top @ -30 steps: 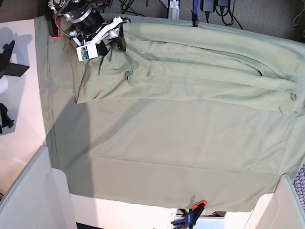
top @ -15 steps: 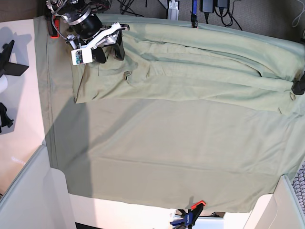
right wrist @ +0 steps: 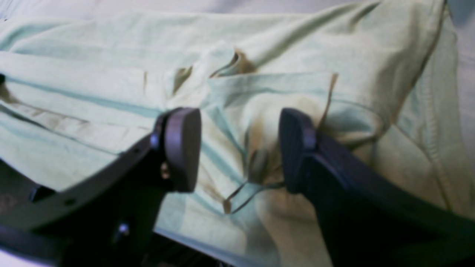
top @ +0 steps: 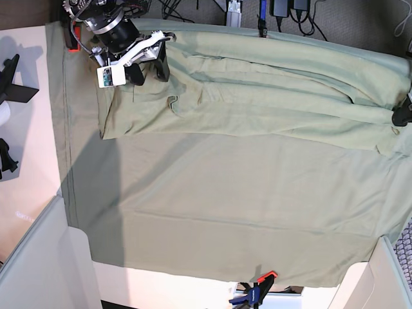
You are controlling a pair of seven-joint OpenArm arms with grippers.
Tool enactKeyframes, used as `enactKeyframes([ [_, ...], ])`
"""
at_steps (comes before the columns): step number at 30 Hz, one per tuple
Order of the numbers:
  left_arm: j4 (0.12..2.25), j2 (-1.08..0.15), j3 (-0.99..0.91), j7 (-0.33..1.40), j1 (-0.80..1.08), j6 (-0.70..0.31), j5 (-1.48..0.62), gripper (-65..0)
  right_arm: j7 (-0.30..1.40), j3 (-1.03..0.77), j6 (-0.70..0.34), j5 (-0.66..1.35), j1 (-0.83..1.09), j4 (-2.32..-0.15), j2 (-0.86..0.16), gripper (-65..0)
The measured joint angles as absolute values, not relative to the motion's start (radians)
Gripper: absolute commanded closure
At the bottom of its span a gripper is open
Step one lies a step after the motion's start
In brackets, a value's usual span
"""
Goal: Fold the T-shirt properly
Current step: 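Grasp the opposite side with the left gripper and fold toward the right gripper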
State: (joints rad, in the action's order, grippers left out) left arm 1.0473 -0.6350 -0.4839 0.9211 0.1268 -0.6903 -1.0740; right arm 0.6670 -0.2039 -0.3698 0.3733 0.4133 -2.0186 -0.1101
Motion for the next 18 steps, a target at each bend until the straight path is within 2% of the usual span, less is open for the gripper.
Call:
enactKeyframes([
  [5, 1.054, -0.635, -0.406, 0.908, 0.122, -0.694, -1.106, -39.3, 0.667, -0.204, -0.370, 0.373, 0.413, -2.019, -0.110, -33.6],
  [10, 1.055, -0.635, -0.401, 0.980, 0.125, -0.694, -1.185, -39.3, 0.667, -0.204, -0.370, 0.373, 0.413, -2.019, -0.110, -33.6],
  [16, 1.075, -0.632, -0.399, 0.980, 0.172, -0.697, -1.228, -39.0, 0.667, -0.205, -0.370, 0.373, 0.413, -2.019, -0.110, -33.6],
  [17, 1.076, -0.632, -0.399, 0.975, 0.178, -0.697, -1.233, -37.5, 0.667, -0.205, -0.370, 0.374, 0.413, -2.019, -0.110, -33.6],
  [18, 1.076, -0.632, -0.399, 0.969, 0.181, -0.697, -1.234, -32.3, 0.667, -0.205, -0.370, 0.374, 0.413, -2.019, -0.110, -33.6],
])
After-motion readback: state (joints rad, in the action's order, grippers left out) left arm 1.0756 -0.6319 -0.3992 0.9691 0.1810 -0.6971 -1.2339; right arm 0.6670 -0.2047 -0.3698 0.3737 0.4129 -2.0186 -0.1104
